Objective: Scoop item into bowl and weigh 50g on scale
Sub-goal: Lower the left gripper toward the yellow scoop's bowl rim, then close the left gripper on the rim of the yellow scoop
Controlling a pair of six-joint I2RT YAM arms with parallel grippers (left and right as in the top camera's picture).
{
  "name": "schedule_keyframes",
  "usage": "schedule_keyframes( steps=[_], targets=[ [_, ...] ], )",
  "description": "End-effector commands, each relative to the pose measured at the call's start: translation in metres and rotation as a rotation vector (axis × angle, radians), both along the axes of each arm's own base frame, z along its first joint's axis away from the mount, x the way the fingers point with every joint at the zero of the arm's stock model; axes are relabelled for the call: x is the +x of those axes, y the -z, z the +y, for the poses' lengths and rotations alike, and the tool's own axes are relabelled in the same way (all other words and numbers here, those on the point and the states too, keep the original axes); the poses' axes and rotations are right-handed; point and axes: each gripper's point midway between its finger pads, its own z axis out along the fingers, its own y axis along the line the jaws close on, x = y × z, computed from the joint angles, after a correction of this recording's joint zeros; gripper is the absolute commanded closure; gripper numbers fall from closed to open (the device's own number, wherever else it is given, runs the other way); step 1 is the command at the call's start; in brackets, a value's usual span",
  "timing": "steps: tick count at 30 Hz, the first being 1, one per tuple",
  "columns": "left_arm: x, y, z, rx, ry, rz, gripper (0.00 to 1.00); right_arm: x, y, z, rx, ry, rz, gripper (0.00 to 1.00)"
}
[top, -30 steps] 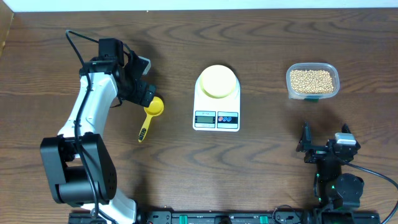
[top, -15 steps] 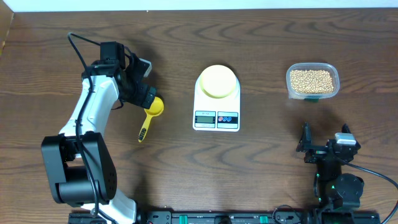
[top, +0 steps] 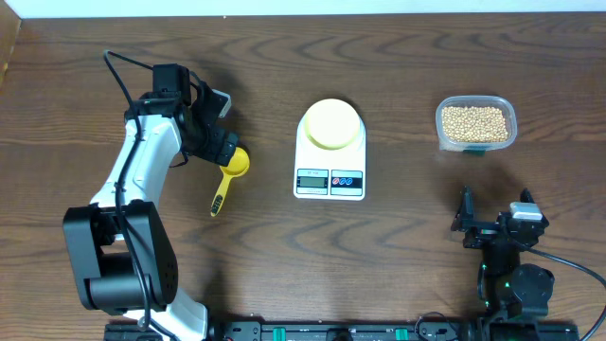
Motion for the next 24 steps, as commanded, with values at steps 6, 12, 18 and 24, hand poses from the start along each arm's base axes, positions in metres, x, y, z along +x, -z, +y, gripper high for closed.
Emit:
schedule_keyframes(
  steps=[6, 12, 18, 24],
  targets=[
    [-0.009, 0.014, -0.002, -0.01, 0.018, 0.04, 0.03, 0.0, 0.001, 0.0, -0.011, 0.0, 0.002, 0.01],
    [-0.01, 0.019, -0.002, -0.011, 0.017, 0.054, 0.02, 0.0, 0.001, 0.0, -0.011, 0.0, 0.002, 0.01],
    [-0.011, 0.019, -0.002, -0.012, 0.017, 0.055, 0.02, 0.0, 0.001, 0.0, -0.011, 0.0, 0.002, 0.01],
    [-0.014, 0.024, -0.002, -0.012, 0.017, 0.066, 0.02, 0.0, 0.001, 0.0, -0.011, 0.0, 0.002, 0.01]
  ],
)
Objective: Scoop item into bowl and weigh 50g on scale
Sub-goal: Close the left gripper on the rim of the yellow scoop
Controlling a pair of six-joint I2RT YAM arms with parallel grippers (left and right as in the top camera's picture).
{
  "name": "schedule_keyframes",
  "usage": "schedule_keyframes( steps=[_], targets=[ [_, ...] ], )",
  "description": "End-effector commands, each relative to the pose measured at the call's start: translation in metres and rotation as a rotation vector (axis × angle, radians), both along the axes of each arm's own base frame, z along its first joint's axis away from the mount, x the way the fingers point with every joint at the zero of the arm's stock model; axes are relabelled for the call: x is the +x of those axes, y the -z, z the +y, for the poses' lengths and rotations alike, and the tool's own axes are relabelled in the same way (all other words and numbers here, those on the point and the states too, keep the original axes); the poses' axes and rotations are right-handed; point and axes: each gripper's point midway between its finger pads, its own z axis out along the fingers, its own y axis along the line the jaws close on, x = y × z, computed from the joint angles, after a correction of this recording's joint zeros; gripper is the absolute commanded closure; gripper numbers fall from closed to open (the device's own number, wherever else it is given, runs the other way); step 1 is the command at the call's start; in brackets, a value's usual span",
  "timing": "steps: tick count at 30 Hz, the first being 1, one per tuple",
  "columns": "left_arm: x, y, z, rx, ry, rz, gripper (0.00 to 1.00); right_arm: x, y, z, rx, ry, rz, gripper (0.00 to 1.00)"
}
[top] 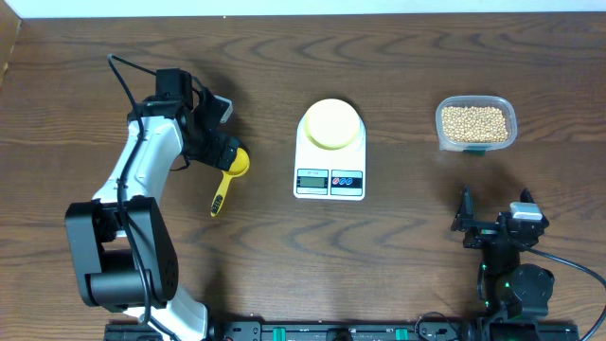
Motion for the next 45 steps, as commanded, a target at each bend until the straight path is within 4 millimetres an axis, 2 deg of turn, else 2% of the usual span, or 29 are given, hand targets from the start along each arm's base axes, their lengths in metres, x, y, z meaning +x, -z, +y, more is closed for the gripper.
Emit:
schedule_keyframes(
  steps=[1, 32, 41, 45],
  targets=[
    [-0.007, 0.013, -0.002, -0.011, 0.017, 0.034, 0.02, 0.0, 0.001, 0.0, -0.011, 0.0, 0.002, 0.01],
    [-0.008, 0.016, -0.002, -0.012, 0.017, 0.044, 0.02, 0.0, 0.001, 0.0, -0.011, 0.0, 0.002, 0.01],
    [-0.008, 0.033, -0.002, -0.014, 0.016, 0.077, 0.02, 0.0, 0.001, 0.0, -0.011, 0.0, 0.002, 0.01],
    [-0.005, 0.034, -0.002, -0.013, 0.017, 0.068, 0.02, 0.0, 0.001, 0.0, -0.011, 0.0, 0.002, 0.01]
  ],
)
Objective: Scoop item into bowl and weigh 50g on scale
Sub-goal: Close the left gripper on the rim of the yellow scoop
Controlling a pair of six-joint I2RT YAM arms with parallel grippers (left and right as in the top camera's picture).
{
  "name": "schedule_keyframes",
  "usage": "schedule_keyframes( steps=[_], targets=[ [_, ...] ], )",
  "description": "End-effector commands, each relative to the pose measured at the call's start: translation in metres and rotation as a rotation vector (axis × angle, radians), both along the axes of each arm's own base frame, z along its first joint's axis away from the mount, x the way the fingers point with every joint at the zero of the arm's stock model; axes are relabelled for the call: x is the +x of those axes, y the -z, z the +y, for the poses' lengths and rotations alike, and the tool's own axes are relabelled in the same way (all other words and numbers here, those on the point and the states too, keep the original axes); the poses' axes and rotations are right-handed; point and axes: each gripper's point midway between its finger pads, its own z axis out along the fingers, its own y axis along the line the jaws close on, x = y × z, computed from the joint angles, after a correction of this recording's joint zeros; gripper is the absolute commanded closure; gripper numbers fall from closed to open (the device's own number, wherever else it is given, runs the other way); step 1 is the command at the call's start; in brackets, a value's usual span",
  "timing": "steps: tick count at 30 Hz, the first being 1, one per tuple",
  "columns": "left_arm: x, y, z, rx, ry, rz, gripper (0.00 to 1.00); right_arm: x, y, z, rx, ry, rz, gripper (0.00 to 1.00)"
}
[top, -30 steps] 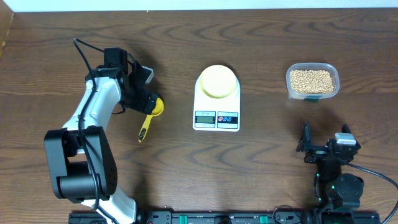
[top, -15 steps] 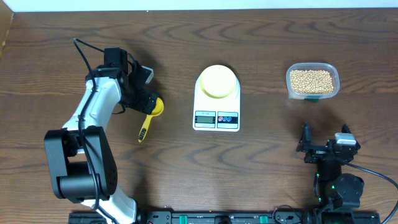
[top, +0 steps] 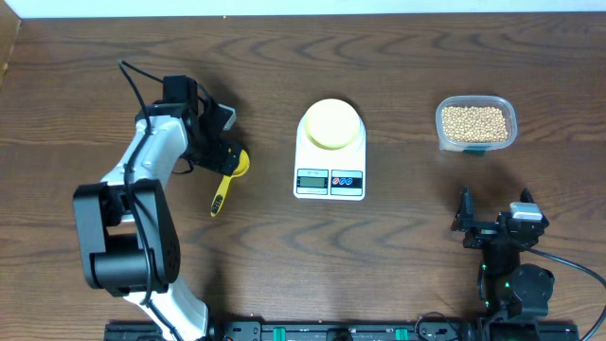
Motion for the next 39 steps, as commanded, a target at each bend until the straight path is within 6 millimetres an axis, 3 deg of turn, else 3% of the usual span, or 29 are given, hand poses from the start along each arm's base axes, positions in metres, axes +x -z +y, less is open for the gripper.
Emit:
schedule_keyframes(
  steps=[1, 15, 39],
  targets=[
    [0.001, 0.002, -0.001, -0.009, 0.017, -0.004, 0.03, 0.0, 0.001, 0.0, -0.011, 0.0, 0.002, 0.01],
    [-0.001, 0.02, -0.001, -0.012, 0.016, 0.034, 0.03, 0.0, 0.001, 0.0, -0.011, 0.0, 0.002, 0.01],
    [-0.001, 0.021, -0.001, -0.012, 0.016, 0.037, 0.0, 0.0, 0.001, 0.0, -0.011, 0.0, 0.002, 0.01]
  ],
)
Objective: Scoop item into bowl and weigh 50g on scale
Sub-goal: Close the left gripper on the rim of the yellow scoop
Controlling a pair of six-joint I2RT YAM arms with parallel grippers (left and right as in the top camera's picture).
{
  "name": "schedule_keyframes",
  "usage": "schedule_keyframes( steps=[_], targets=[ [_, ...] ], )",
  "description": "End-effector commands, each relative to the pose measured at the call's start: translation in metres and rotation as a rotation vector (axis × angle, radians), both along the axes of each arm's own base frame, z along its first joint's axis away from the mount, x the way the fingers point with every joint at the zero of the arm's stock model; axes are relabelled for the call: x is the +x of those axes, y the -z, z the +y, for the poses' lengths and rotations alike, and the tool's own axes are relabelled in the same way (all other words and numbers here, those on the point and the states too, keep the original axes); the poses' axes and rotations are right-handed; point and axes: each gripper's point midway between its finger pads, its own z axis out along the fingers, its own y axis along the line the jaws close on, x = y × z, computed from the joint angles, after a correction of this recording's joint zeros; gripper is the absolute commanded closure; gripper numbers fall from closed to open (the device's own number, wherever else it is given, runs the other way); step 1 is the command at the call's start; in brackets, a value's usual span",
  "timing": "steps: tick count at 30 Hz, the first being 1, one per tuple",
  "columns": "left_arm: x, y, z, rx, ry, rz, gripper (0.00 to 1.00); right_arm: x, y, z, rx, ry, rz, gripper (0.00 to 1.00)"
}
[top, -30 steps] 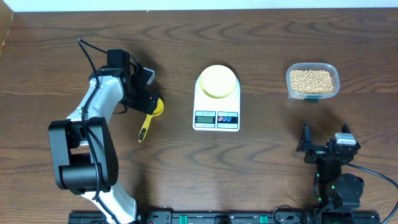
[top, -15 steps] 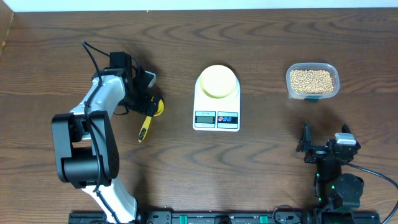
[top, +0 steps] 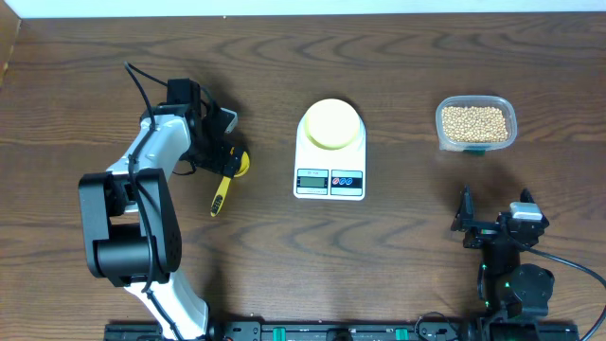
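Note:
A yellow scoop (top: 230,171) lies on the table left of the scale, its handle pointing toward the front. My left gripper (top: 224,159) is low over the joint of handle and bowl, open, with dark fingers on either side covering part of the bowl. The white scale (top: 329,176) carries a pale yellow bowl (top: 331,124). A clear tub of beans (top: 475,123) stands at the far right. My right gripper (top: 471,220) is parked near the front right edge, far from everything, and its finger gap does not show.
The left arm's base and links (top: 118,237) fill the front left of the table. Dark wood tabletop (top: 398,237) lies between the scale, the tub and the parked right arm.
My left gripper has dropped closer onto the scoop and hides more of its yellow bowl. The left arm has swung slightly right. Scoop, scale, tub and right arm stay where they were.
At first my left gripper hovered just left of the scoop's bowl, fingers spread. In the following moments the arm shifted rightward and the gripper settled over the scoop. Now it straddles the handle at the bowl. The scoop has not been lifted.

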Motion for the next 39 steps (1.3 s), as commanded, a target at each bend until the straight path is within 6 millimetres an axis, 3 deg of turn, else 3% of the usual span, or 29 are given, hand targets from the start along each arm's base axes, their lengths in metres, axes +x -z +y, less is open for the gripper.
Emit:
schedule_keyframes(
  steps=[1, 22, 32, 39],
  targets=[
    [-0.0021, 0.0035, -0.0014, -0.011, 0.016, 0.008, 0.02, -0.0002, 0.0007, -0.0003, -0.011, 0.0, 0.002, 0.01],
    [-0.002, 0.0036, -0.0015, -0.011, 0.016, 0.008, 0.03, -0.0002, 0.0006, -0.0003, -0.011, 0.0, 0.002, 0.01],
    [-0.0029, 0.0063, -0.0015, -0.011, 0.016, 0.015, 0.13, -0.0002, 0.0006, -0.0003, -0.011, 0.0, 0.002, 0.01],
    [-0.0025, 0.0063, -0.0014, -0.011, 0.016, 0.014, 0.28, -0.0002, 0.0006, -0.0003, -0.011, 0.0, 0.002, 0.01]
  ],
)
